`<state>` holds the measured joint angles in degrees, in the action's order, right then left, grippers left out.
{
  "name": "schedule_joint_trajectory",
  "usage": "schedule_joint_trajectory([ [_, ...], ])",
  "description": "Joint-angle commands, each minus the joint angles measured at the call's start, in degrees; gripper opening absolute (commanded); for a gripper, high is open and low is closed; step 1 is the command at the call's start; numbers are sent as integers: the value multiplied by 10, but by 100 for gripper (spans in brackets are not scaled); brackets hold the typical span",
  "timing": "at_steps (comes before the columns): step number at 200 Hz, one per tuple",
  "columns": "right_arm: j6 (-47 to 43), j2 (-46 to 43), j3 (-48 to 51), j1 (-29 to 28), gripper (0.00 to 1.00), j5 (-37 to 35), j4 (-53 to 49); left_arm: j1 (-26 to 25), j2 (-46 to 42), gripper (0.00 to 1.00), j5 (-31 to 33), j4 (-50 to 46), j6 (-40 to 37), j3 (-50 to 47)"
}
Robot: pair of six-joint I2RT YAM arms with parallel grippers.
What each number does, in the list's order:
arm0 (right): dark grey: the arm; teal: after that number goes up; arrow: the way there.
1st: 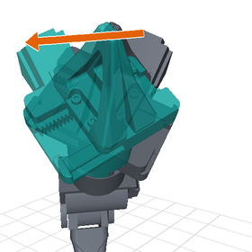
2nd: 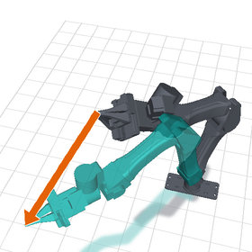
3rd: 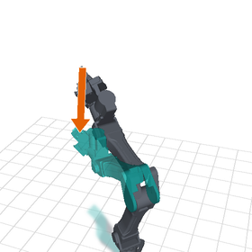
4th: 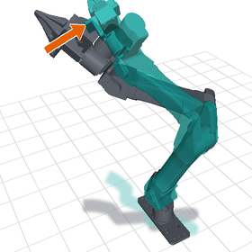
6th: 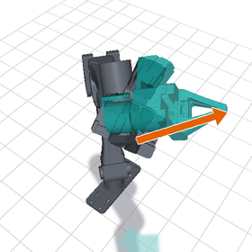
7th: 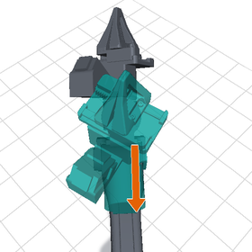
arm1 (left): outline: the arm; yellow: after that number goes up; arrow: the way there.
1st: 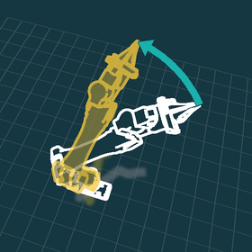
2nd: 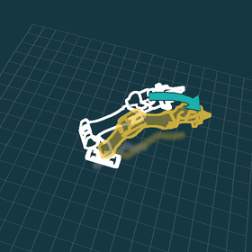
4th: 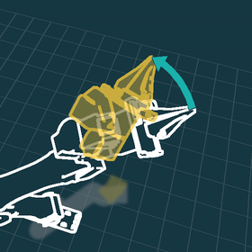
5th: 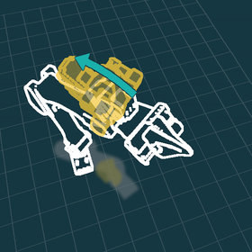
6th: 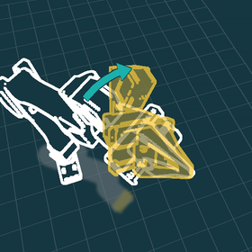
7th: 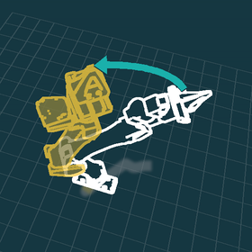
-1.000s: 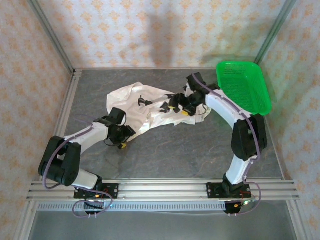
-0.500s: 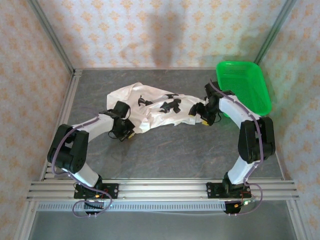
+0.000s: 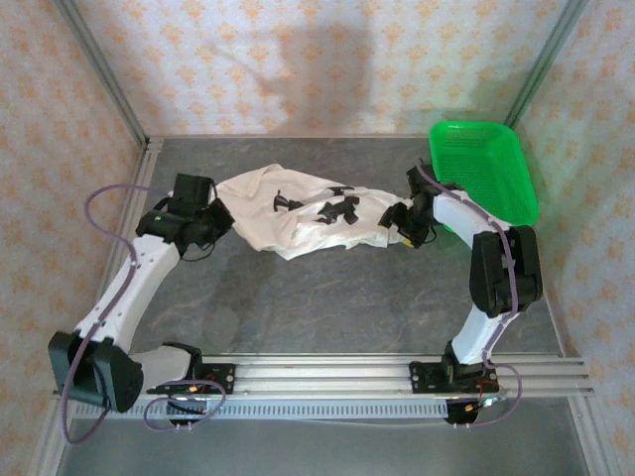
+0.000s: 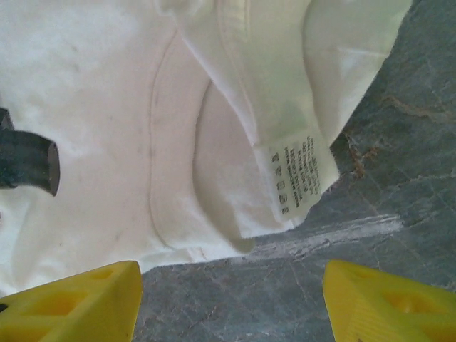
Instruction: Fold and stack the t-shirts
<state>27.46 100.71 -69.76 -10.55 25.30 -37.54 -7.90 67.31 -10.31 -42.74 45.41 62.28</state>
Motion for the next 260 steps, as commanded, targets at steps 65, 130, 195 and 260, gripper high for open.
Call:
schedule_joint_trajectory([
  [65, 46, 75, -64, 3, 61, -116, 49, 43, -81, 0, 93, -94, -23, 8],
  [130, 52, 166, -156, 2, 24, -152, 24, 57, -66, 0, 79, -69, -37, 18],
  [195, 35, 89, -184, 3, 0, -151, 44, 61, -52, 0, 91, -44, -93, 96],
  [260, 2, -59, -240, 6, 0, -143, -7, 63, -66, 0, 102, -29, -135, 198],
])
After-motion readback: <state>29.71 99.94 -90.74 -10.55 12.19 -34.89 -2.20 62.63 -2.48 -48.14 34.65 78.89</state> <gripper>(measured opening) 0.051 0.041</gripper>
